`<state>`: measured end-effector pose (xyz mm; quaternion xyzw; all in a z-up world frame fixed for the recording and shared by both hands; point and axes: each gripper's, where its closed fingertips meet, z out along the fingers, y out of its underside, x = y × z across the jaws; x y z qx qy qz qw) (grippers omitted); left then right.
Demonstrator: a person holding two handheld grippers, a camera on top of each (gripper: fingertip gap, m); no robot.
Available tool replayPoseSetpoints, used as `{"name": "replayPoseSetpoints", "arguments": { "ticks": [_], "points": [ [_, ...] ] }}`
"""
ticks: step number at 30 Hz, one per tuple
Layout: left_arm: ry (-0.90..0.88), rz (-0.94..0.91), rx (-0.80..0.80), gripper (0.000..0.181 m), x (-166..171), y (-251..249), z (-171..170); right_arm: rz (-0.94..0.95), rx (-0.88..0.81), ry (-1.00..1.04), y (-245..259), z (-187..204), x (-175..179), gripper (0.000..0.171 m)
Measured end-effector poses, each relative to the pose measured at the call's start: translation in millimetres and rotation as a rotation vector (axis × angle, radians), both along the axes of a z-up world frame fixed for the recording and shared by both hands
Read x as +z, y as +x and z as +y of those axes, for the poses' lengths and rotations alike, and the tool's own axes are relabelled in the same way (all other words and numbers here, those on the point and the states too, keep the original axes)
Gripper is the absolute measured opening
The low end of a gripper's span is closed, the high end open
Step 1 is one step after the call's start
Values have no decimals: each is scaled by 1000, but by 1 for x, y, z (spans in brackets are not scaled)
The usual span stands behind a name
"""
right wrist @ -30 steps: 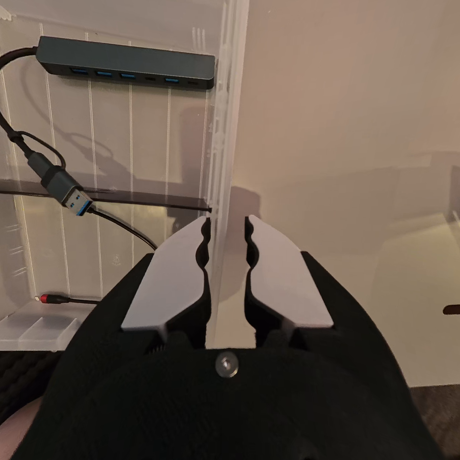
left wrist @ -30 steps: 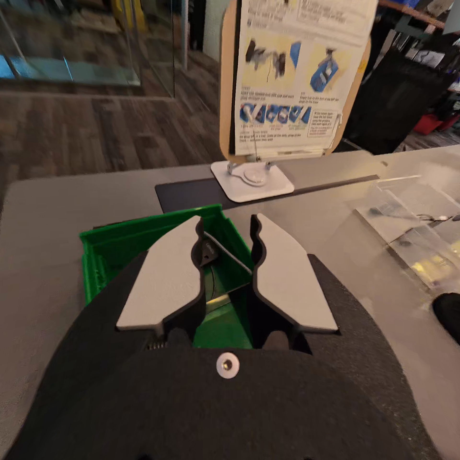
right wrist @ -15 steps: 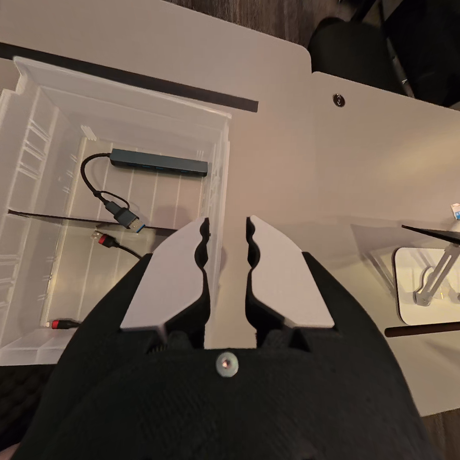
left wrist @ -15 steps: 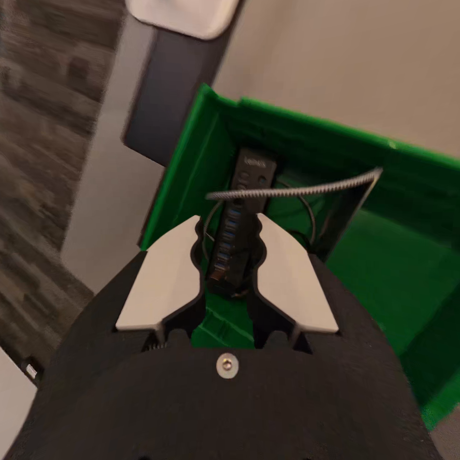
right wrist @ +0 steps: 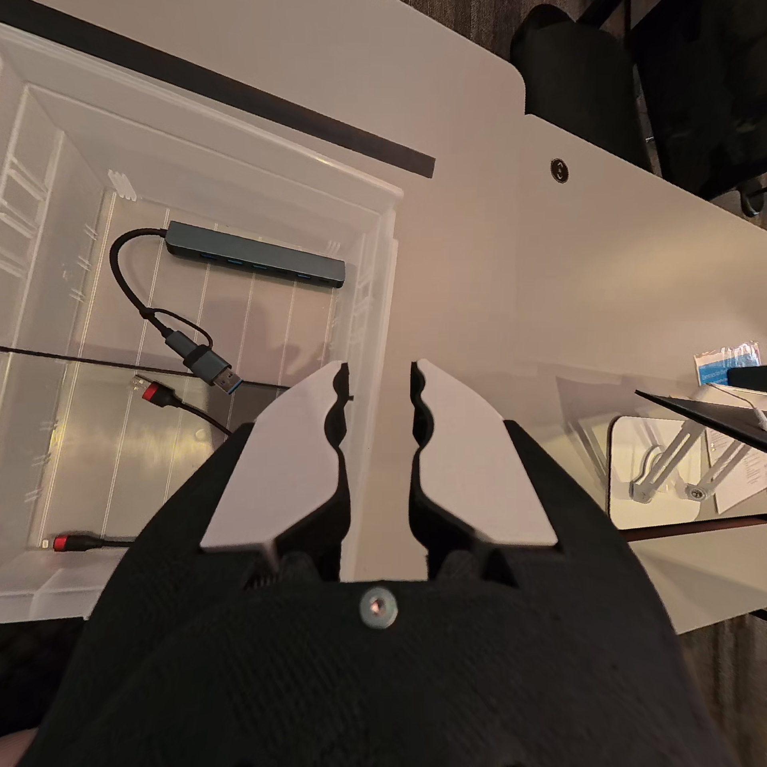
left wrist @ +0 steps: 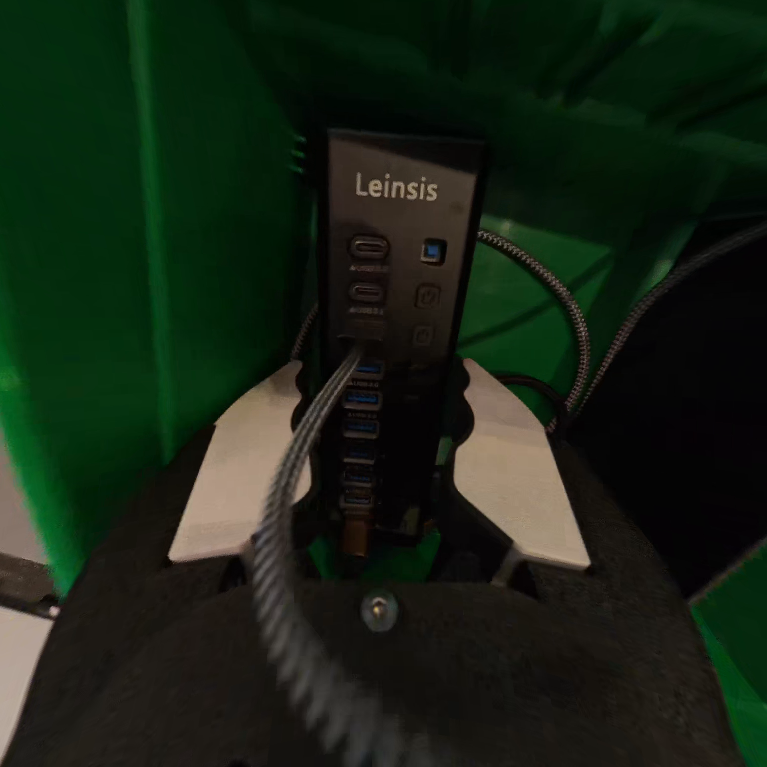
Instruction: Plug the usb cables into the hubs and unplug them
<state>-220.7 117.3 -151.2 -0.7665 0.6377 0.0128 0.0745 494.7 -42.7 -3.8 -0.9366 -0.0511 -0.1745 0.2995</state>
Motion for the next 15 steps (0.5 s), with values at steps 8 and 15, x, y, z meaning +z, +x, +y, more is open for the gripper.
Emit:
{"name": "replayPoseSetpoints", "arguments": {
  "ticks": [8,15],
  "points": [
    [-84,-16,47,62,-3,3,-4,-23,15,-54,-1,2,-9,29],
    [93,0,133,61,14,-9,1,-34,64,-54,-9,8,-8,29]
  ]
}}
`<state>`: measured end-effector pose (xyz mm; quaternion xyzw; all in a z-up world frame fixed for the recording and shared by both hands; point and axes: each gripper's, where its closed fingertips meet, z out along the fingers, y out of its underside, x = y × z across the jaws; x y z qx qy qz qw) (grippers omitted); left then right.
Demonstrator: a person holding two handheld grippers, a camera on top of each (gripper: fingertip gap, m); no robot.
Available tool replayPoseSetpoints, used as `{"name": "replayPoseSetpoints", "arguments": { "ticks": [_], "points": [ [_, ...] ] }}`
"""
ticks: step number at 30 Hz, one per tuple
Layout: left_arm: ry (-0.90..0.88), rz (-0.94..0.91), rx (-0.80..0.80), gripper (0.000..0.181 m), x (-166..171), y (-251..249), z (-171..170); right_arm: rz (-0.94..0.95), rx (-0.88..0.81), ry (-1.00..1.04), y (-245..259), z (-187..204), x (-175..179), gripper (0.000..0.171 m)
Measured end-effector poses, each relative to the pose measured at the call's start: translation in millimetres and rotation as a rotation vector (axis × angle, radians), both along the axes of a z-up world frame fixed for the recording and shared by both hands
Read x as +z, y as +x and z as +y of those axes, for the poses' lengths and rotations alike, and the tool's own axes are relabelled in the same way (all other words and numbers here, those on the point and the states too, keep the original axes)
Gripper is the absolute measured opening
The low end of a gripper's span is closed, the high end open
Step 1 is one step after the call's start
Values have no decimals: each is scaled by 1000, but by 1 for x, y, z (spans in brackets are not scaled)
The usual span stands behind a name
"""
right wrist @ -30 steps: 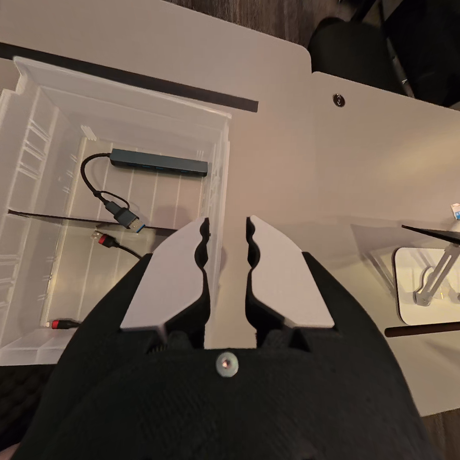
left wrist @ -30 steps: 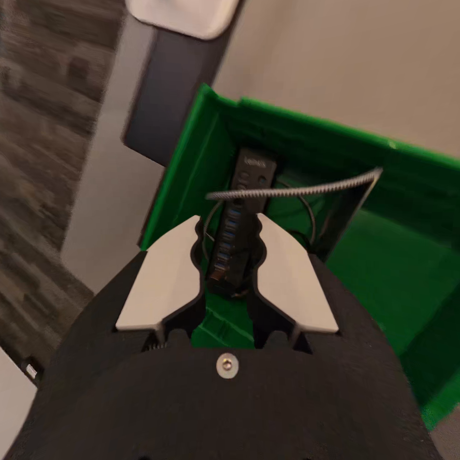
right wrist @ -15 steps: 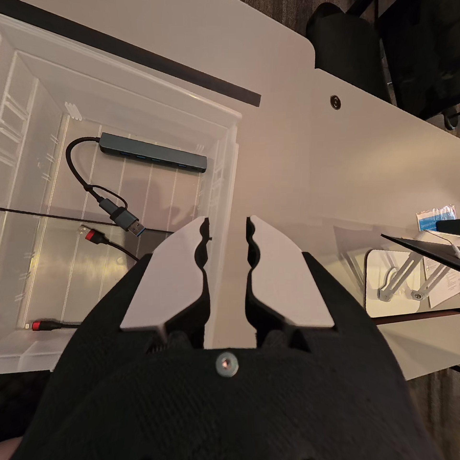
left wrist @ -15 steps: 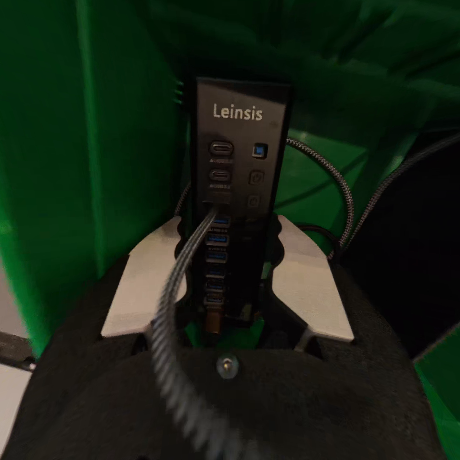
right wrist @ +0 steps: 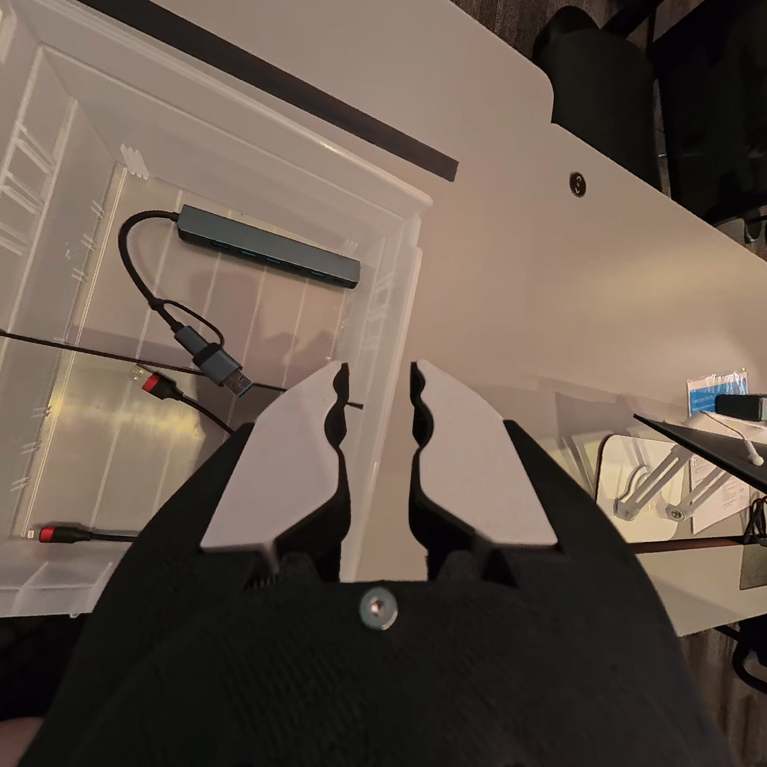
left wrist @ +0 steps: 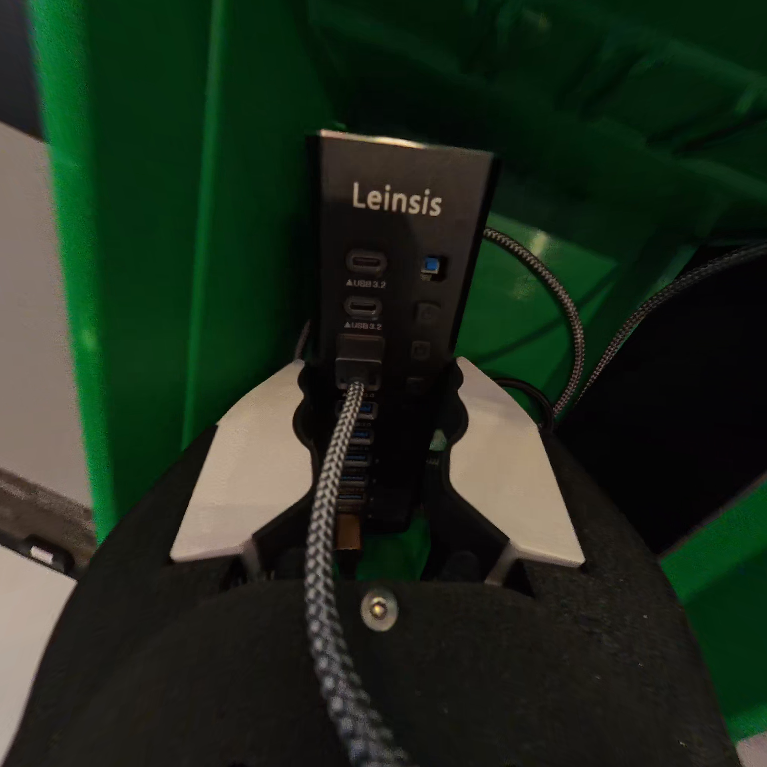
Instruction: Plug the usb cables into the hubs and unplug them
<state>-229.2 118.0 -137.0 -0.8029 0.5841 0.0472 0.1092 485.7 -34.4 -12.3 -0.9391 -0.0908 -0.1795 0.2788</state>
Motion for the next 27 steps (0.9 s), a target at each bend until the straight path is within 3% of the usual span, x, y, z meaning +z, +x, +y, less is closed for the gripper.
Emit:
{"name": "replayPoseSetpoints", "arguments": {
  "ticks": [5,12,16,20,27],
  "points": [
    [170,-71,51,61,52,0,-4,-22,42,3,-11,6,4,29],
    [527,-246,78,61,167,21,-29,-59,191,173,-58,26,44,30],
    [708,-250,39,60,235,50,-54,-11,343,426,-117,40,96,34],
    [781,-301,-9,61,296,97,-73,123,575,675,-199,37,145,34],
    [873,-311,-91,61,385,166,-97,151,810,711,-279,22,151,34]
  ]
}}
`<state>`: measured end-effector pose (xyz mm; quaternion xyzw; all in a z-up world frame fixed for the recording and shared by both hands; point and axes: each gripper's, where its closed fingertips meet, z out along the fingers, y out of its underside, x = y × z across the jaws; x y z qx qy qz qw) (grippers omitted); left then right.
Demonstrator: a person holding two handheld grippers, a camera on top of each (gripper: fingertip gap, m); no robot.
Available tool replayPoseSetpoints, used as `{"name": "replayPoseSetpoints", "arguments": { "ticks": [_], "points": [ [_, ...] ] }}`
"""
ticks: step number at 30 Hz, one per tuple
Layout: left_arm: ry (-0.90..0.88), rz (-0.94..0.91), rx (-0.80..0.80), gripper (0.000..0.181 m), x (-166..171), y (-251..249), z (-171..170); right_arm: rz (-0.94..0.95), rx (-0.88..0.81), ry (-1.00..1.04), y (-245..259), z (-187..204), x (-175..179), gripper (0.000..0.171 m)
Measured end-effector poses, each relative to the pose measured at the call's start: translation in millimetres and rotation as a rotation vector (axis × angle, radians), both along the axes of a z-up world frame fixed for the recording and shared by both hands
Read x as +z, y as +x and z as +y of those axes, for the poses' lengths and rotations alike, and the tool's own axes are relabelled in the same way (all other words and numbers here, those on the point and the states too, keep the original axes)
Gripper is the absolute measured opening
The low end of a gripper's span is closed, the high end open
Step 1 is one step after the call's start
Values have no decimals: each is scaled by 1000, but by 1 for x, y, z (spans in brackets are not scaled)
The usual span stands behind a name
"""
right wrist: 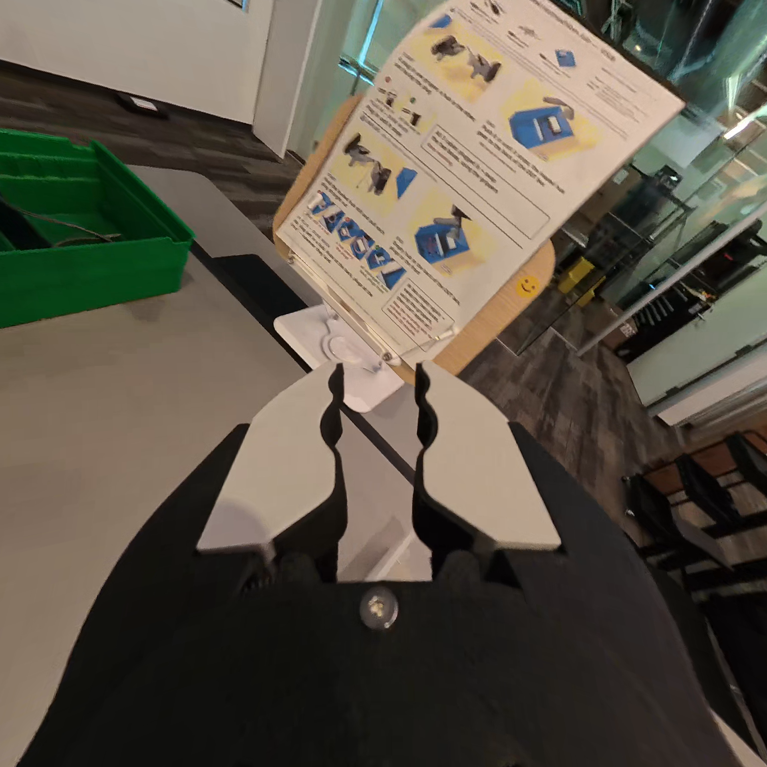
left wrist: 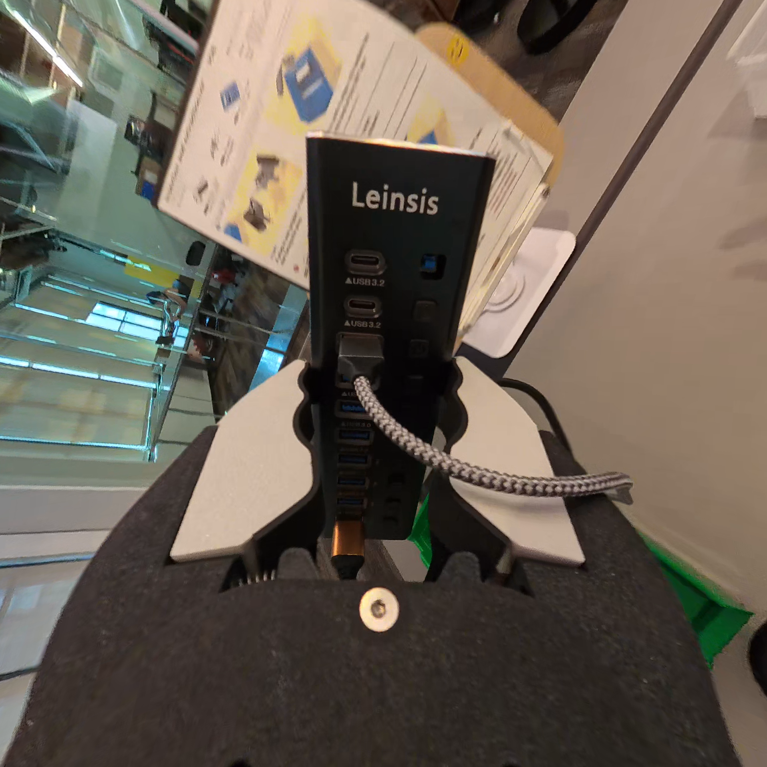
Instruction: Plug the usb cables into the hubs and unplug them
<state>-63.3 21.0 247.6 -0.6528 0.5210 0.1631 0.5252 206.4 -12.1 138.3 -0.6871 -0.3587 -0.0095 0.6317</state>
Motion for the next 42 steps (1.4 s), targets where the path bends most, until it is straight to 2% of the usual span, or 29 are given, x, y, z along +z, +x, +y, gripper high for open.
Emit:
{"name": "replayPoseSetpoints", "arguments": {
  "ticks": [4,9,13,18,23,25,29,33,36,40,42],
  "points": [
    [76,54,-65,60,26,54,-25,116,193,10,-41,-20,13,35],
    [80,76,-197,61,26,129,-51,382,476,48,-68,-63,51,47],
    [59,126,-246,61,5,175,-59,600,533,84,-47,-75,78,63],
    [51,151,-230,61,-40,208,-57,875,543,48,-12,-66,94,64],
    [-2,114,-200,60,-81,226,-44,857,494,-116,-16,-36,65,53],
    [-29,76,-196,60,-91,231,-39,805,506,-208,-25,-26,48,33],
    [-12,-1,-200,60,-101,230,-29,888,574,-252,-27,-13,43,30],
    [-154,-77,-200,63,-126,210,-36,852,575,-342,-37,-1,23,30],
    [-306,-233,-221,78,-135,186,-50,805,544,-386,-43,9,7,30],
    [-446,-579,-344,69,-125,155,-64,748,593,-497,-54,10,-12,30],
    [-507,-666,-387,69,-132,143,-61,708,676,-554,-62,0,-16,30]
  ]
}}
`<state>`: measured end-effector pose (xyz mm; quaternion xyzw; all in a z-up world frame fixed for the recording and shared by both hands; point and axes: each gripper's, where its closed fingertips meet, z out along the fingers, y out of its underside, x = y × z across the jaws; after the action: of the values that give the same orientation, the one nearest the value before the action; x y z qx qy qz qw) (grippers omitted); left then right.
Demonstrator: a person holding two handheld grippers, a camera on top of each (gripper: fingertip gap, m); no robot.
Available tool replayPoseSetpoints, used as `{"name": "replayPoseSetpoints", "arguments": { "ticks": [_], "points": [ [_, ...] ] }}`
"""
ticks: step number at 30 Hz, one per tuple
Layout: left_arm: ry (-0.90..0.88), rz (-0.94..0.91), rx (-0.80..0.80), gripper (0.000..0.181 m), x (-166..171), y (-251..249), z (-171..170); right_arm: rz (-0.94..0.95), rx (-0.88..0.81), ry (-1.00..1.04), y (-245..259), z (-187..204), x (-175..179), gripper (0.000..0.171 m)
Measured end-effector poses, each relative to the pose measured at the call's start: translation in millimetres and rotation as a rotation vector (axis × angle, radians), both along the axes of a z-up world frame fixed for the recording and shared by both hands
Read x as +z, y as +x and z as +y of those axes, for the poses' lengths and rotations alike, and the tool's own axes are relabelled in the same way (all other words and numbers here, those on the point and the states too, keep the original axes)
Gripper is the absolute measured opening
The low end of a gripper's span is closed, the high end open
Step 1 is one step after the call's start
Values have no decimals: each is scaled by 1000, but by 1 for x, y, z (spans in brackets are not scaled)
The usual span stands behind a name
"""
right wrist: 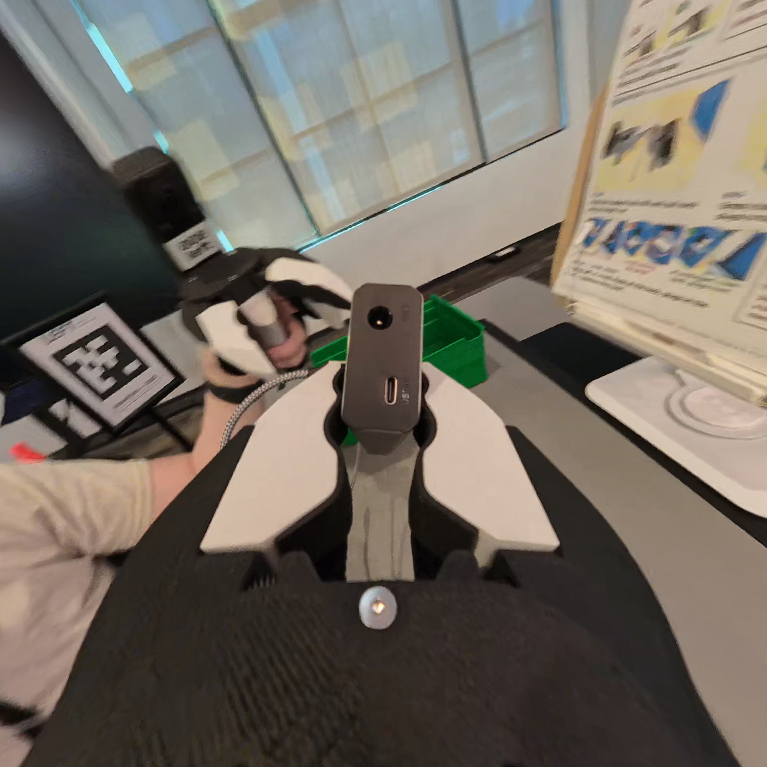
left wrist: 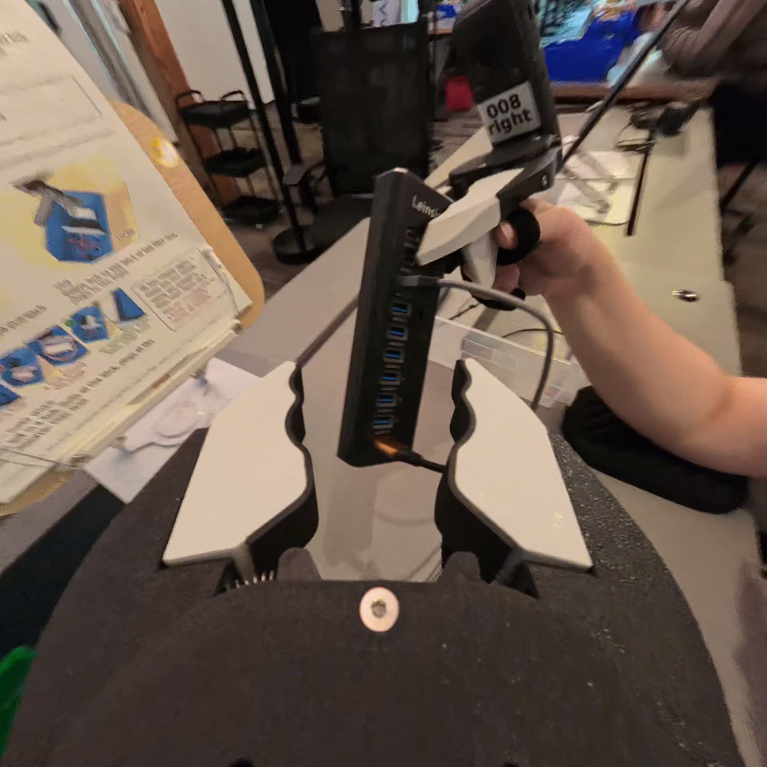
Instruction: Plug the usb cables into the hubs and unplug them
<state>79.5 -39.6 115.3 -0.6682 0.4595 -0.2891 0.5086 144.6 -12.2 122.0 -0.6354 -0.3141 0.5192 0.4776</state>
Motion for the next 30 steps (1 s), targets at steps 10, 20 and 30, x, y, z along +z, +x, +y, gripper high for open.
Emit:
{"name": "replayPoseSetpoints", "arguments": {
  "ticks": [10,20,30],
  "points": [
    [-415,82,-547,59,-82,48,-49,-175,325,19,-30,-47,-27,30],
    [-372,36,-573,36,-96,76,-44,-141,223,110,-30,-38,-17,30],
    [0,-220,6,34,-43,33,43,-64,-513,577,-23,-46,67,34]
  ]
}}
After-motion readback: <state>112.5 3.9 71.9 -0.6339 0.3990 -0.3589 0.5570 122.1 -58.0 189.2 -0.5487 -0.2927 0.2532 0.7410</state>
